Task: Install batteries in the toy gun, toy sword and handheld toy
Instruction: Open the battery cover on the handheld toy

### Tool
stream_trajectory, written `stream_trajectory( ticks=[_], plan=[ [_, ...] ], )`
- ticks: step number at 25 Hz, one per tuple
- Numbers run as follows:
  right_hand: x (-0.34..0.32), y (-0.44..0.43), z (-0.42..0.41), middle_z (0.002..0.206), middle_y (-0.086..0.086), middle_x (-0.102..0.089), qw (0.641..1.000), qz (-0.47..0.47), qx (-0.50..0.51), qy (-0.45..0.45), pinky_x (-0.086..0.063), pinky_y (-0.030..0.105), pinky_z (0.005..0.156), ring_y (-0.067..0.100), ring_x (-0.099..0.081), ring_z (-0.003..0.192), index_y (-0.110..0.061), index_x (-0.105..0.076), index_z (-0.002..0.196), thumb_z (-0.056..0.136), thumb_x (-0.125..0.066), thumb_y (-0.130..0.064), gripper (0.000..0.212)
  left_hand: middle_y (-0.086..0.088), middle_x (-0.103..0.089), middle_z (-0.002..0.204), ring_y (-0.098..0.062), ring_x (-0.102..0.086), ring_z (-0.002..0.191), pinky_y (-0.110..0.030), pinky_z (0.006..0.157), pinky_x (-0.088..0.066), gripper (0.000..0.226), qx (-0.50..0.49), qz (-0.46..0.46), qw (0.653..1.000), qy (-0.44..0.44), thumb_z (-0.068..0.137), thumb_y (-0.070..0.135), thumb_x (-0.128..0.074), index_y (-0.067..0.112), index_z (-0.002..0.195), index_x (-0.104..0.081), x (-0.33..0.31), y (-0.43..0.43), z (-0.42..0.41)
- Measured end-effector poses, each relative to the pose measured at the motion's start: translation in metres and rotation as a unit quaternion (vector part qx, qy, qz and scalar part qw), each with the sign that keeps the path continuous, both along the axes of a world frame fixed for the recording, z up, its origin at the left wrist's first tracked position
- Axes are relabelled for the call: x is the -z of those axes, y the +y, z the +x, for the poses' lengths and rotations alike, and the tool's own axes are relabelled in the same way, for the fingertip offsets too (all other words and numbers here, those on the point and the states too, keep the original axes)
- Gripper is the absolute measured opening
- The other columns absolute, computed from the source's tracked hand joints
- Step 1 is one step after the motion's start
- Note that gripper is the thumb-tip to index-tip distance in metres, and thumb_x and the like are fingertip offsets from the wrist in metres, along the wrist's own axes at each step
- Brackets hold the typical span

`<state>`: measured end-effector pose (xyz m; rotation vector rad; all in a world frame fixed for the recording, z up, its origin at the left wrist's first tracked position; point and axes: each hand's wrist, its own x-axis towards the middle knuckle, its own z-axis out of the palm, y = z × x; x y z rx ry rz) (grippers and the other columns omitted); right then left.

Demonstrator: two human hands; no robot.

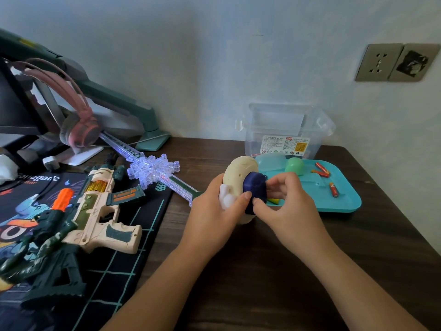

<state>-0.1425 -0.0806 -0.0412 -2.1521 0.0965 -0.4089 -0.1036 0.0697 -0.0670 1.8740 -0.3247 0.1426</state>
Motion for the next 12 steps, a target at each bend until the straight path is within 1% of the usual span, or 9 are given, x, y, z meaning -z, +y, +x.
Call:
stream_trajectory(
  ticks=[2, 5, 8, 10, 12],
  plan=[
    [0.0037, 0.0059, 0.0, 0.11, -0.016, -0.049, 1.0, -0.017, -0.003, -0.004, -0.042, 0.009, 0.064, -0.002, -0.053, 0.096, -0.034, -0.037, 0.108, 0.085, -0.067, -0.03, 0.037, 0.019, -0.07, 0.092, 0.007, -0.063, 0.087, -0.008, 0.07, -0.047, 0.034, -0.007, 0.009, 1.0, -0.011, 0.085, 0.04, -0.07, 0.041, 0.117, -0.057, -0.0014, -0.0018, -0.0017],
    [0.0061, 0.0101, 0.0008, 0.114, -0.015, -0.046, 1.0, -0.024, -0.006, -0.007, -0.041, 0.009, 0.064, 0.001, -0.051, 0.097, -0.036, -0.034, 0.11, 0.087, -0.063, -0.029, 0.038, 0.018, -0.07, 0.091, 0.006, -0.063, 0.086, -0.008, 0.068, -0.045, 0.038, -0.014, 0.017, 1.0, -0.012, 0.084, 0.043, -0.069, 0.038, 0.12, -0.057, -0.0023, -0.0028, -0.0034],
    [0.0036, 0.0087, 0.0013, 0.107, -0.012, -0.05, 1.0, -0.022, 0.01, -0.01, -0.043, 0.01, 0.063, 0.002, -0.054, 0.091, -0.032, -0.035, 0.109, 0.083, -0.068, -0.029, 0.042, 0.018, -0.07, 0.093, 0.007, -0.063, 0.087, -0.009, 0.069, -0.047, 0.039, -0.014, 0.022, 1.0, -0.015, 0.084, 0.045, -0.069, 0.038, 0.121, -0.057, -0.0013, -0.0017, -0.0024],
    [0.0028, 0.0086, 0.0008, 0.102, -0.012, -0.05, 0.999, -0.045, 0.022, -0.015, -0.044, 0.01, 0.061, 0.004, -0.056, 0.087, -0.031, -0.033, 0.107, 0.081, -0.069, -0.03, 0.044, 0.018, -0.069, 0.094, 0.007, -0.062, 0.088, -0.008, 0.069, -0.047, 0.038, -0.009, 0.029, 0.999, -0.013, 0.085, 0.044, -0.069, 0.037, 0.12, -0.058, -0.0009, -0.0011, -0.0016],
    [0.0031, 0.0099, 0.0005, 0.102, -0.012, -0.049, 0.997, -0.067, 0.025, -0.015, -0.045, 0.011, 0.064, 0.006, -0.057, 0.087, -0.032, -0.031, 0.107, 0.081, -0.069, -0.03, 0.046, 0.017, -0.069, 0.094, 0.006, -0.062, 0.088, -0.01, 0.069, -0.047, 0.037, -0.004, 0.033, 0.999, -0.007, 0.085, 0.044, -0.069, 0.035, 0.12, -0.059, -0.0007, -0.0005, -0.0013]
  ],
)
